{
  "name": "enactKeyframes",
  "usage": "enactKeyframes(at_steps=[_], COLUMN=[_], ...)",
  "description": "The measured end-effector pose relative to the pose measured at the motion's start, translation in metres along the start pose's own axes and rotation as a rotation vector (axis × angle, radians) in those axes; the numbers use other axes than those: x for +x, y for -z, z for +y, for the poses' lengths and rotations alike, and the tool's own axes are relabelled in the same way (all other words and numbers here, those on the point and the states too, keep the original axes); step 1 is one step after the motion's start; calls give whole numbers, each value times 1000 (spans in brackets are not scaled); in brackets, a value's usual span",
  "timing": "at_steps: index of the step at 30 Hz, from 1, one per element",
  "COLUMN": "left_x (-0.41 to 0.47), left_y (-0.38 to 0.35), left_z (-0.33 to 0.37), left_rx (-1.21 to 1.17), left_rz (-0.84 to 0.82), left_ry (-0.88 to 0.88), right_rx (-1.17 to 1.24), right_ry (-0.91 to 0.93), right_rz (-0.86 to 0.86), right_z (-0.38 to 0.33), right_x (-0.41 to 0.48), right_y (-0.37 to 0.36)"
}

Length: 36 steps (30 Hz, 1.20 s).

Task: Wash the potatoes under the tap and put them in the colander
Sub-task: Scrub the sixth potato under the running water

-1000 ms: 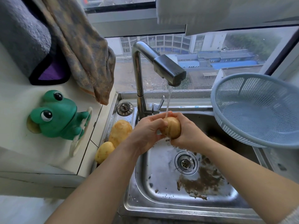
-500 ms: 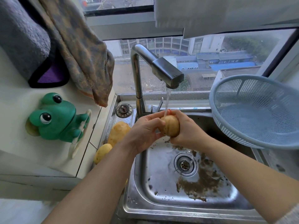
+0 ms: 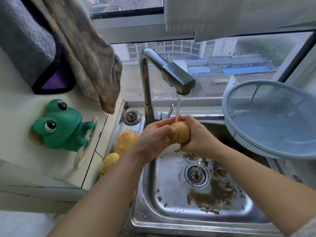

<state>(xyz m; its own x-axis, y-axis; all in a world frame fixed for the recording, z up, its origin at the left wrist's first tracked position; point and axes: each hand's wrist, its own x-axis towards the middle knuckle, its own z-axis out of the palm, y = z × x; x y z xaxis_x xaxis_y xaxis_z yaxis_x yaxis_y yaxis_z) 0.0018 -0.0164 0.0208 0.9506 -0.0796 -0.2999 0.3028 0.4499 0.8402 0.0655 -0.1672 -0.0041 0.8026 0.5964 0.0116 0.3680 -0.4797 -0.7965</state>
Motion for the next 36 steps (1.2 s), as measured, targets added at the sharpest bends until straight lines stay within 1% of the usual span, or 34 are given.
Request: enactKeyframes(at_steps=[2, 5, 8, 11, 13, 14, 17, 20, 22, 24, 26, 30, 36], left_x=[0, -2, -3, 1, 3, 3, -3, -9, -8, -6, -4, -5, -3], left_y=[-1, 2, 1, -10, -12, -10, 3, 13, 12, 9, 7, 8, 7], left_z=[2, 6, 4, 2, 0, -1, -3, -2, -2, -2, -1, 5, 7], left_rx=[16, -34, 0, 90, 95, 72, -48, -74, -30, 3, -2, -58, -9], left_rz=[11, -35, 22, 135, 215, 223, 102, 24, 38, 89, 117, 89, 98], left_ry=[2, 44, 22, -20, -30, -29, -14, 8, 15, 21, 33, 83, 88], right_rx=[7, 15, -15, -9, 6, 14, 55, 109, 123, 122, 126, 126, 123], right_ry=[2, 10, 6, 10, 29, 37, 44, 20, 4, -5, -10, -3, 4], right_rz=[8, -5, -8, 103, 195, 212, 167, 71, 43, 45, 49, 17, 30], right_z=[1, 2, 0, -2, -4, -4, -4, -5, -5, -6, -7, -10, -11], right_x=[0, -1, -2, -3, -4, -5, -6, -8, -8, -7, -7, -7, -7], right_y=[0, 0, -2, -9, -14, -15, -11, -6, -6, -6, -5, 0, 1])
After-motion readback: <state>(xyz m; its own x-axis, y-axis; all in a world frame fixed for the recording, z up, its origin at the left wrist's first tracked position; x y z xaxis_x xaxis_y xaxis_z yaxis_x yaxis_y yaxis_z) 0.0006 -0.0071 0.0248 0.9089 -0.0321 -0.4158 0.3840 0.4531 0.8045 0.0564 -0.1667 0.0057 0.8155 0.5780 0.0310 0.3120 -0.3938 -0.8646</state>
